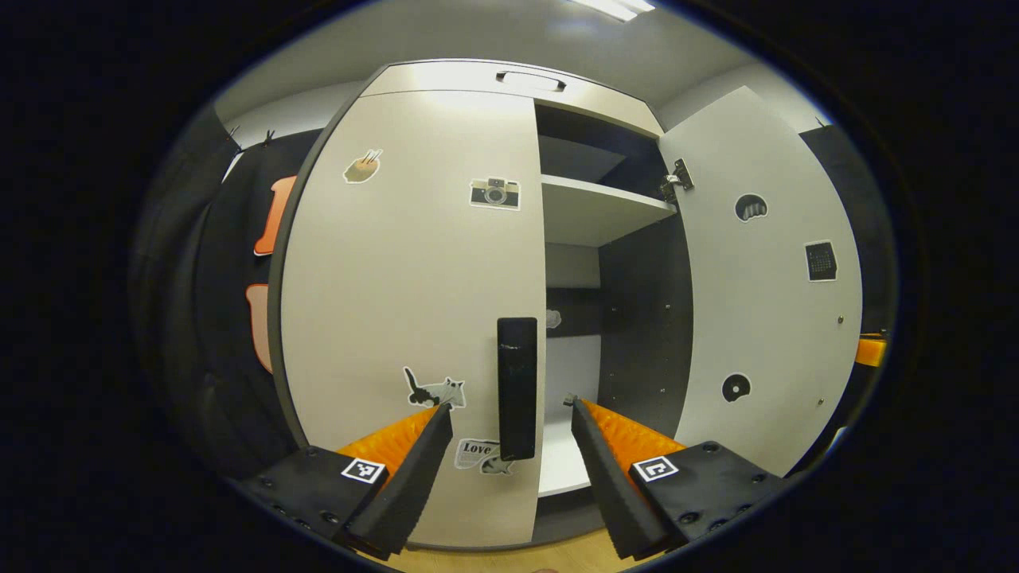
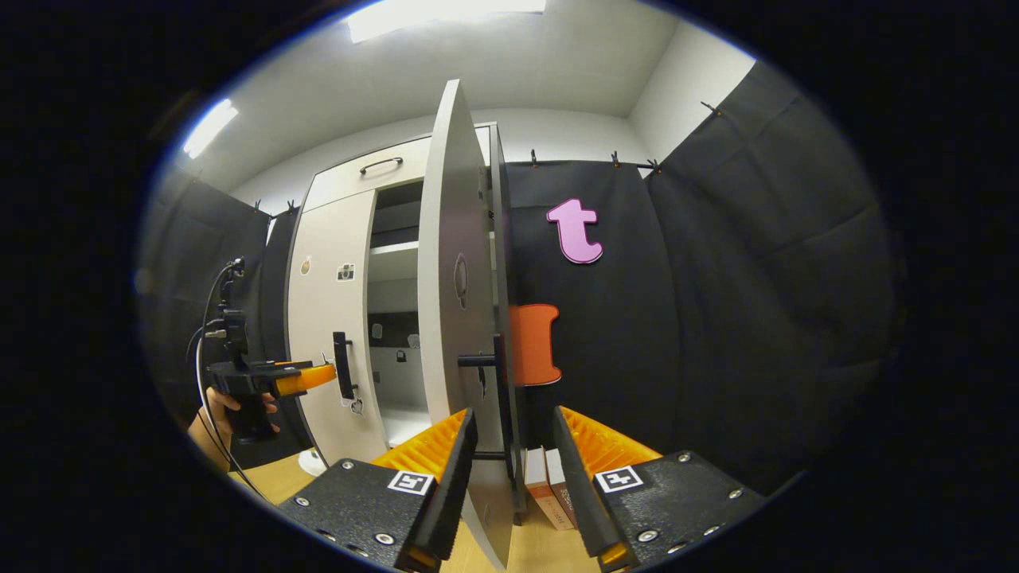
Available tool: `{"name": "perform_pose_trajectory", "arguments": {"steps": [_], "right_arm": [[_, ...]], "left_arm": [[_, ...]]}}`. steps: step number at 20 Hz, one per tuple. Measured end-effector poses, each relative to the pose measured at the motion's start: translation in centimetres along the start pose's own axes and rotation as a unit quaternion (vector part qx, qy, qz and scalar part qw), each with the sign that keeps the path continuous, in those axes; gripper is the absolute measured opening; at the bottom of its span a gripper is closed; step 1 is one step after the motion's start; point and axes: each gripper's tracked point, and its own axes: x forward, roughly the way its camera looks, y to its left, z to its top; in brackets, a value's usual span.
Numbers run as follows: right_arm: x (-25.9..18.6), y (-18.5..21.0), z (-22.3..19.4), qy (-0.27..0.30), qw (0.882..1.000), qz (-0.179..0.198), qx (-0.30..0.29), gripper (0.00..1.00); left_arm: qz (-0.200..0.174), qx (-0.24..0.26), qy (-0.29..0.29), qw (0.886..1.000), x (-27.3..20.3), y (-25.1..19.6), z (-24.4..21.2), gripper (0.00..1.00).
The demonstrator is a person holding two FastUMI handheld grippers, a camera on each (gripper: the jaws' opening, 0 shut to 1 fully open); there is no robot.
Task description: Open the right door of the double-door shoe cabinet with the right hand, and open the left door with the left hand.
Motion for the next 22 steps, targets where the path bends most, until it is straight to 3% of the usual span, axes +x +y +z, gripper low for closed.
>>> {"name": "perform_pose_trajectory", "arguments": {"steps": [2, 3, 4, 9, 13, 15, 17, 19, 22], "right_arm": [[-0.1, -0.2, -0.2, 0.004, 1.000, -0.001, 0.004, 0.66], [-0.2, -0.3, -0.3, 0.005, 1.000, -0.002, 0.004, 0.69], [-0.3, -0.4, -0.5, 0.006, 1.000, -0.003, 0.003, 0.70], [-0.7, -1.3, -1.3, 0.019, 1.000, -0.012, -0.003, 0.76], [-0.8, -2.0, -1.4, 0.022, 1.000, -0.018, 0.007, 0.77], [-0.8, -2.6, -1.6, 0.023, 0.999, -0.025, 0.018, 0.77], [-1.0, -3.4, -2.1, 0.029, 0.999, -0.031, 0.029, 0.77], [-1.2, -4.3, -2.4, 0.037, 0.998, -0.041, 0.039, 0.77], [-1.9, -4.8, -2.7, 0.044, 0.997, -0.050, 0.048, 0.77]], "left_arm": [[0.006, 0.012, -0.003, 1.000, 1.3, 0.0, 0.2, 0.94], [0.027, 0.019, -0.007, 0.999, 1.9, 0.8, 0.4, 0.92], [0.036, 0.017, -0.002, 0.999, 2.8, 1.2, 0.1, 0.85], [0.027, -0.024, 0.035, 0.999, 5.9, 0.8, -1.7, 0.85], [0.067, -0.011, 0.041, 0.997, 6.1, 1.6, -1.9, 0.66], [0.057, -0.018, 0.041, 0.997, 6.3, 0.6, -1.8, 0.65], [0.064, -0.022, 0.039, 0.997, 6.2, 0.6, -1.9, 0.41], [0.076, -0.027, 0.037, 0.996, 6.3, 0.6, -1.8, 0.39], [0.063, -0.026, 0.041, 0.997, 6.1, 0.6, -2.1, 0.34]]}}
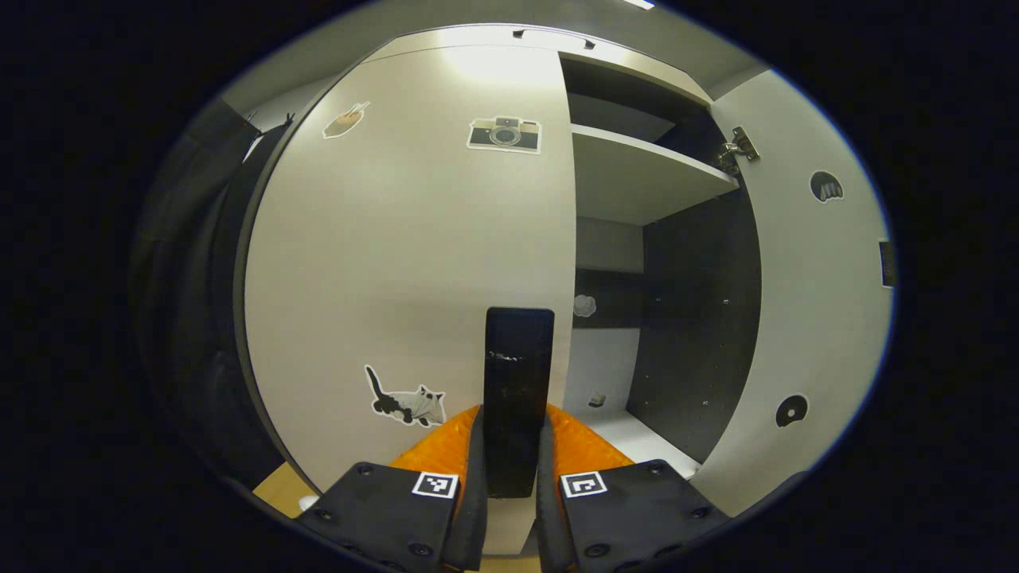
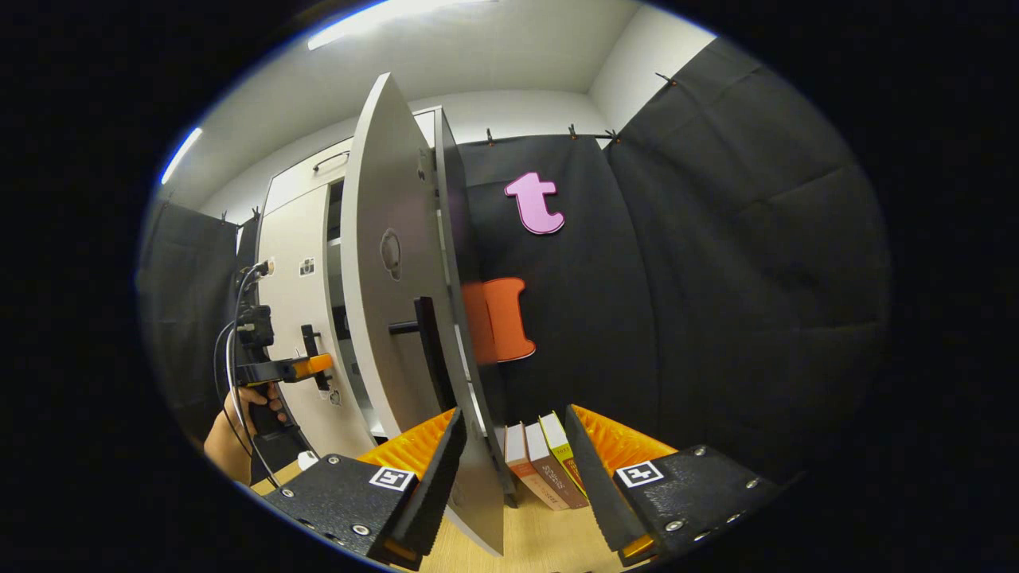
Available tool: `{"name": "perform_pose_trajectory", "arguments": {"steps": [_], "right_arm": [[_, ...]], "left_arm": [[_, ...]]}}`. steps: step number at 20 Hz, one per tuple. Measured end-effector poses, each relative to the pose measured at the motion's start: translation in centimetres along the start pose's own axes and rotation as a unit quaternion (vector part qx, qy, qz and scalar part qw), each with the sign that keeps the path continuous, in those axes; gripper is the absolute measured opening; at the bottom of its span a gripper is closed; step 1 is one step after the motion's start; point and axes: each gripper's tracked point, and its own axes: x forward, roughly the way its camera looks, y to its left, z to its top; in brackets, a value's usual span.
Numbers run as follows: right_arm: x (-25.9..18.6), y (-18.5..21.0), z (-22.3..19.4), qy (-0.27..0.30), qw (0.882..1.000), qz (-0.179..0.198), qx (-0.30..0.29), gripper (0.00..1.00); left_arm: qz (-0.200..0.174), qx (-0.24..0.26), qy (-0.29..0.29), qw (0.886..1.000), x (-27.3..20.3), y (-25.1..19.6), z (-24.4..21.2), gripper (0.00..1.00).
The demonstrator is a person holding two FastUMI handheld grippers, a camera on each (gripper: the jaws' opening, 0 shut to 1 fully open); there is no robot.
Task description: Open the right door of the double-door shoe cabinet with the right hand, and open the left door with the left hand.
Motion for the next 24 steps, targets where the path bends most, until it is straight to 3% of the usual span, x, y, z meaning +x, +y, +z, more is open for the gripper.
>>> {"name": "perform_pose_trajectory", "arguments": {"steps": [1, 2, 12, 24], "right_arm": [[-0.1, 0.0, 0.1, 0.000, 1.000, -0.001, -0.003, 0.77], [-0.4, 0.0, 0.2, -0.003, 1.000, -0.003, -0.006, 0.77], [-2.4, 1.1, 0.2, -0.015, 0.999, -0.003, -0.038, 0.77], [-5.2, 5.5, 0.9, -0.038, 0.996, 0.020, -0.074, 0.77]], "left_arm": [[-0.003, -0.005, 0.003, 1.000, -0.1, 0.0, 0.1, 0.34], [-0.007, -0.005, 0.004, 1.000, -0.2, 0.0, 0.0, 0.28], [-0.032, 0.000, 0.002, 0.999, -5.6, 1.0, 0.0, 0.28], [-0.053, -0.006, -0.004, 0.999, -11.9, 4.6, -0.4, 0.25]]}}
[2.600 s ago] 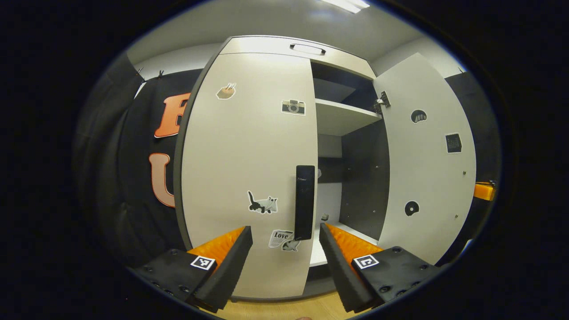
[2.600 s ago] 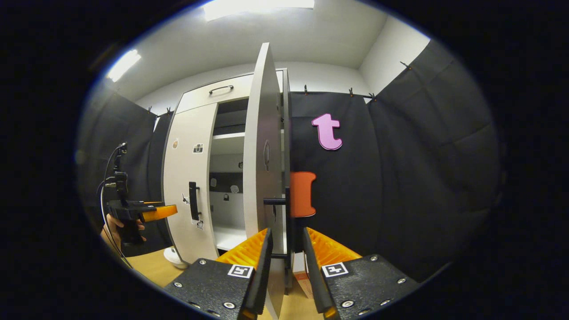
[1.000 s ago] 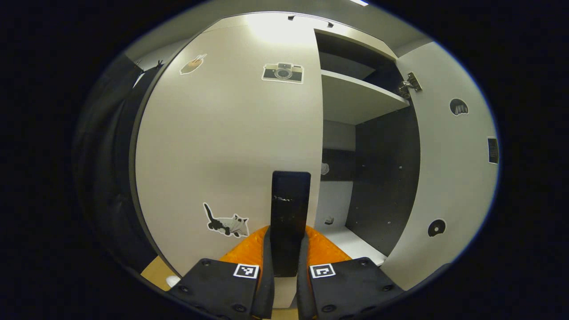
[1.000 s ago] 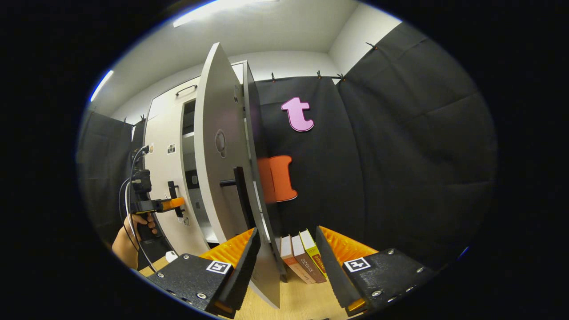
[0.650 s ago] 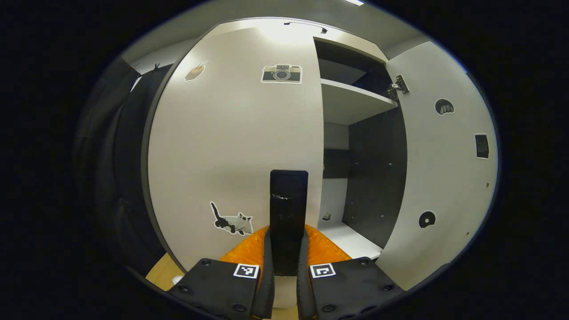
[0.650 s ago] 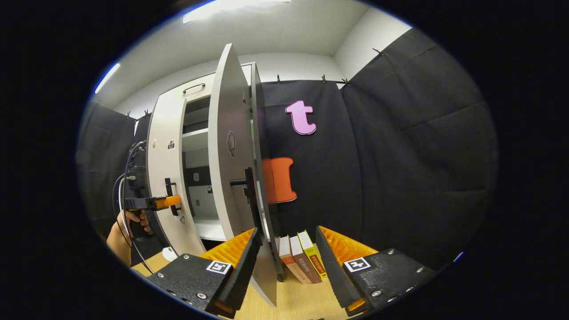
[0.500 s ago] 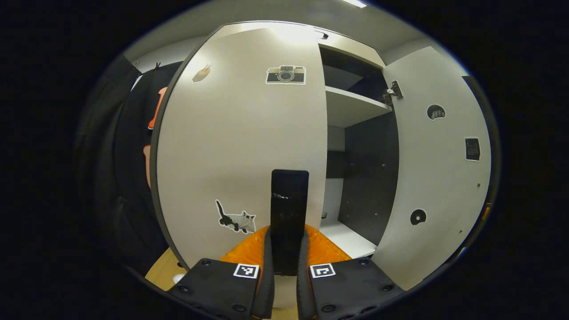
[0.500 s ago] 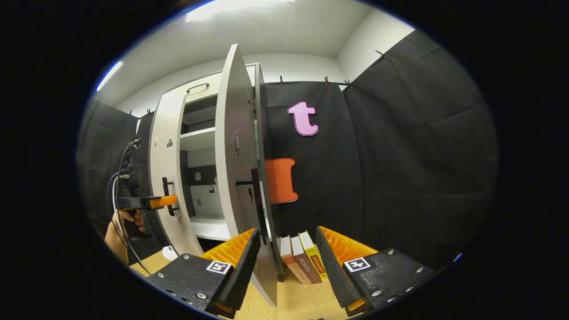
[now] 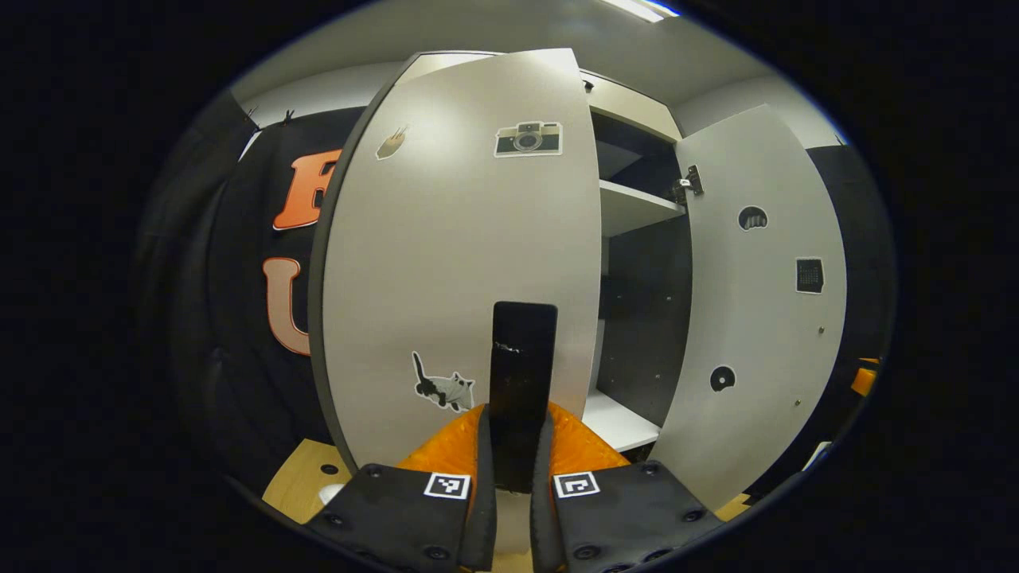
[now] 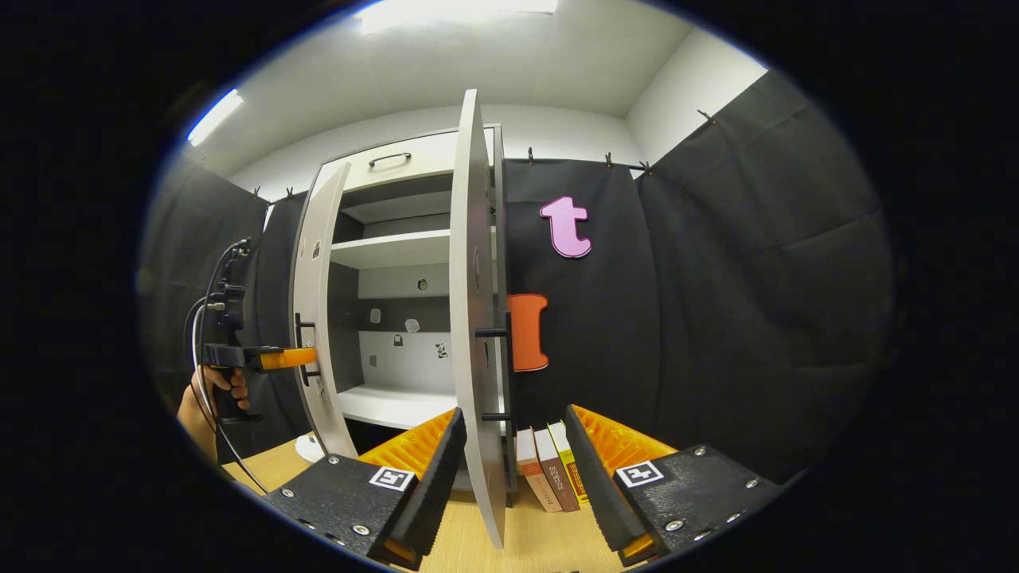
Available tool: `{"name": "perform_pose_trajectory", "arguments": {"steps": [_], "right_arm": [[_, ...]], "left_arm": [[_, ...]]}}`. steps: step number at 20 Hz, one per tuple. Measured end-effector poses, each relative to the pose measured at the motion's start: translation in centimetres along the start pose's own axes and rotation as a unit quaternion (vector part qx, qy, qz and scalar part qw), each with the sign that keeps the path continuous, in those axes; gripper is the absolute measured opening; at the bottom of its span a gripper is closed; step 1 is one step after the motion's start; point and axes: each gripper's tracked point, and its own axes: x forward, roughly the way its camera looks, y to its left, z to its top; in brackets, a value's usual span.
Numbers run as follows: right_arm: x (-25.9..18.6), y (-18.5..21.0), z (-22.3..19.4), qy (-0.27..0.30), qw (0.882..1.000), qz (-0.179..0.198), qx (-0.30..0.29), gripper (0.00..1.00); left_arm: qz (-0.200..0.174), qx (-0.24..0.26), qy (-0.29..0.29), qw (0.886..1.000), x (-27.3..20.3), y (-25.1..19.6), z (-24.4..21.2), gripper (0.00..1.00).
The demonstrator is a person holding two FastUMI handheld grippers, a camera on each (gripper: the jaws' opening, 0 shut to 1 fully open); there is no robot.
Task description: Open the right door of the double-door shoe cabinet with the right hand, and open the left door with the left hand.
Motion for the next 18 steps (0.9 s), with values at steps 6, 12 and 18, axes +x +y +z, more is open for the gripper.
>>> {"name": "perform_pose_trajectory", "arguments": {"steps": [6, 12, 18], "right_arm": [[-0.6, 1.6, 0.3, -0.004, 1.000, 0.007, -0.003, 0.77], [-0.5, 3.5, 0.1, 0.002, 1.000, 0.015, -0.004, 0.77], [-1.1, 6.1, 0.8, -0.004, 0.999, 0.035, -0.007, 0.77]], "left_arm": [[0.003, 0.000, -0.008, 1.000, -2.6, 1.6, -0.1, 0.23], [0.004, 0.001, -0.019, 1.000, -5.4, 3.4, -0.3, 0.24], [0.013, 0.005, -0.033, 0.999, -6.1, 3.7, -0.2, 0.23]]}}
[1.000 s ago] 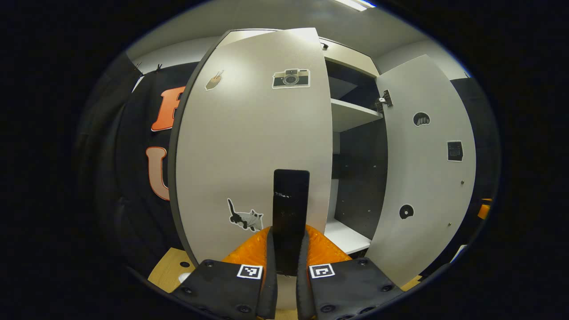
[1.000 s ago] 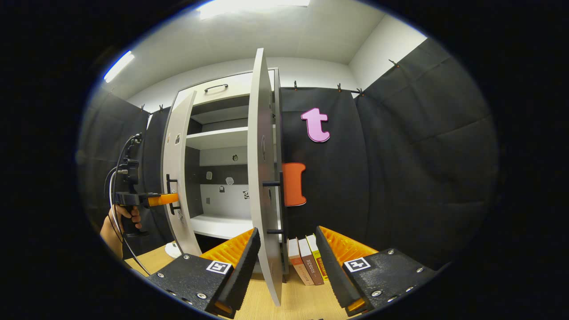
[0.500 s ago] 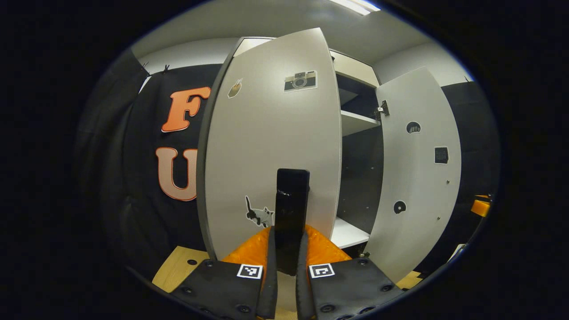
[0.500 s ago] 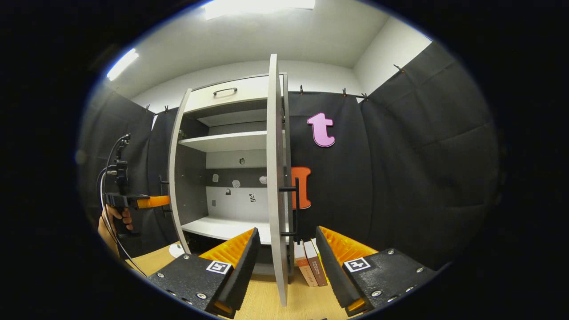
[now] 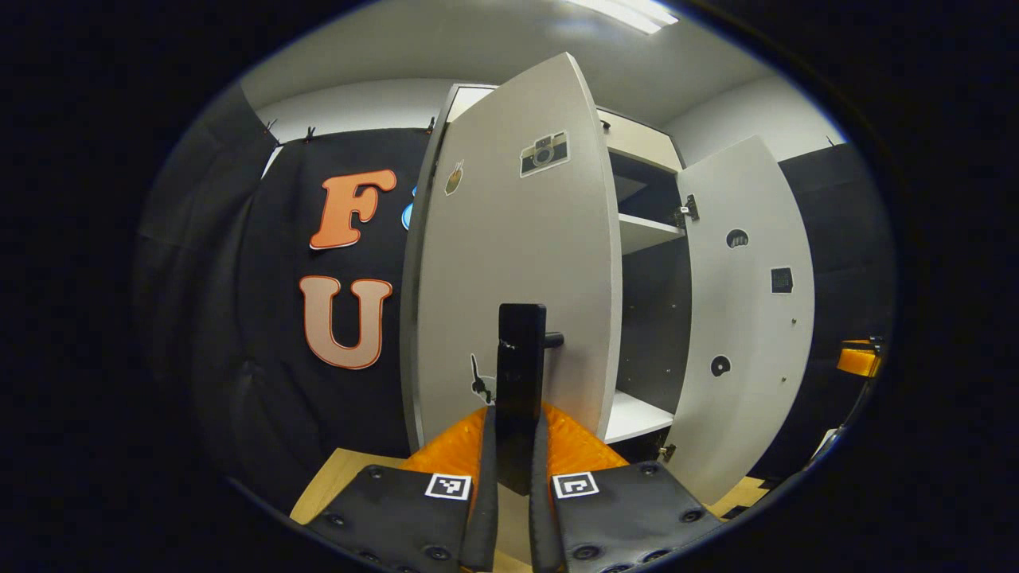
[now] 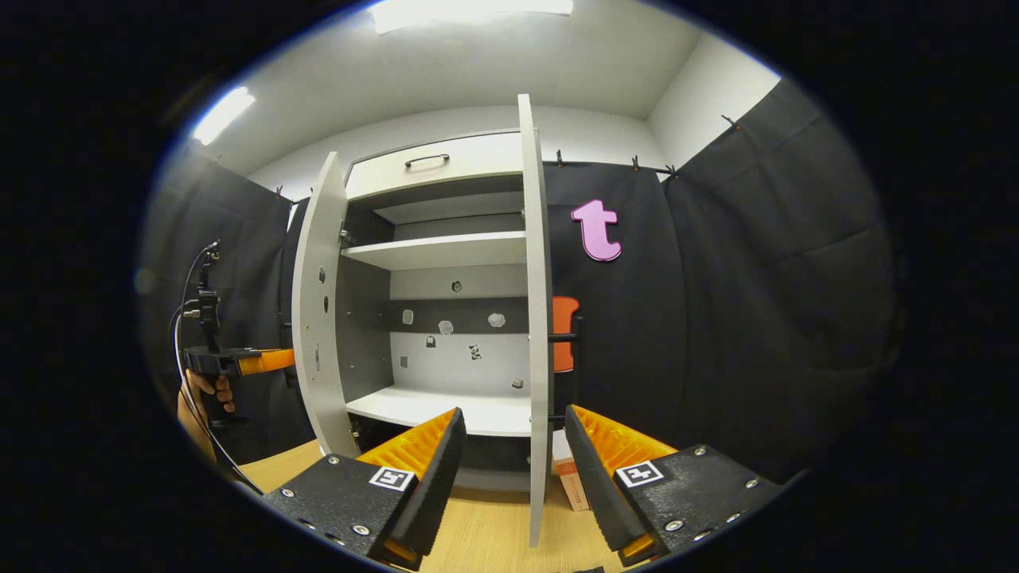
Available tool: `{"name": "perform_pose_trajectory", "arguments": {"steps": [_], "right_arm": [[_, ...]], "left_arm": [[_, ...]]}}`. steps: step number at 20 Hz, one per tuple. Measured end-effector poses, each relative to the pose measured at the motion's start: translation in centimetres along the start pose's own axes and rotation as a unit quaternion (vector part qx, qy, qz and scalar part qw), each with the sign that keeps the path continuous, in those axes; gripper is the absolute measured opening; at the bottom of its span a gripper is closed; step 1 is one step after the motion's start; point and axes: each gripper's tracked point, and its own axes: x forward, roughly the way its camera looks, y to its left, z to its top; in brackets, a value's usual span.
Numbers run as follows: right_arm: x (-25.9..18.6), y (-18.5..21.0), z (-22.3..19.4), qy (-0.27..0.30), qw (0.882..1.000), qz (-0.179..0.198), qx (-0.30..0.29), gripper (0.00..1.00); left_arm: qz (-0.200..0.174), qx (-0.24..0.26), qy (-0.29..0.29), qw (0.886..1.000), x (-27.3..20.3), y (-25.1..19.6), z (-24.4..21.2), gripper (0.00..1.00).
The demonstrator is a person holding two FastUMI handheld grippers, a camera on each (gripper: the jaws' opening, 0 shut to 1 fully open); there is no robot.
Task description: Open the right door of the double-door shoe cabinet with the right hand, and open the left door with the left hand.
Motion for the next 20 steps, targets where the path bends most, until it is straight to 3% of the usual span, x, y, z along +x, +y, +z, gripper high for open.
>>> {"name": "perform_pose_trajectory", "arguments": {"steps": [5, 11, 13, 16, 20], "right_arm": [[0.4, 2.1, -0.6, -0.002, 1.000, 0.016, 0.010, 0.77], [1.7, 4.2, -1.2, 0.001, 0.999, 0.037, 0.014, 0.77], [2.0, 4.7, -1.2, 0.002, 0.999, 0.040, 0.011, 0.77], [1.6, 5.2, -1.2, 0.001, 0.999, 0.041, 0.001, 0.77], [0.5, 5.5, -1.0, 0.000, 0.999, 0.043, -0.010, 0.77]], "left_arm": [[0.027, 0.015, -0.008, 0.999, -0.8, 1.5, 0.1, 0.23], [0.097, 0.030, -0.019, 0.995, -2.2, 6.1, 0.6, 0.19], [0.131, 0.034, -0.023, 0.991, -3.0, 8.2, 0.5, 0.13], [0.109, 0.014, -0.014, 0.994, -3.2, 7.1, -0.6, 0.12], [0.120, 0.024, -0.034, 0.992, -4.0, 7.3, 0.0, 0.13]]}}
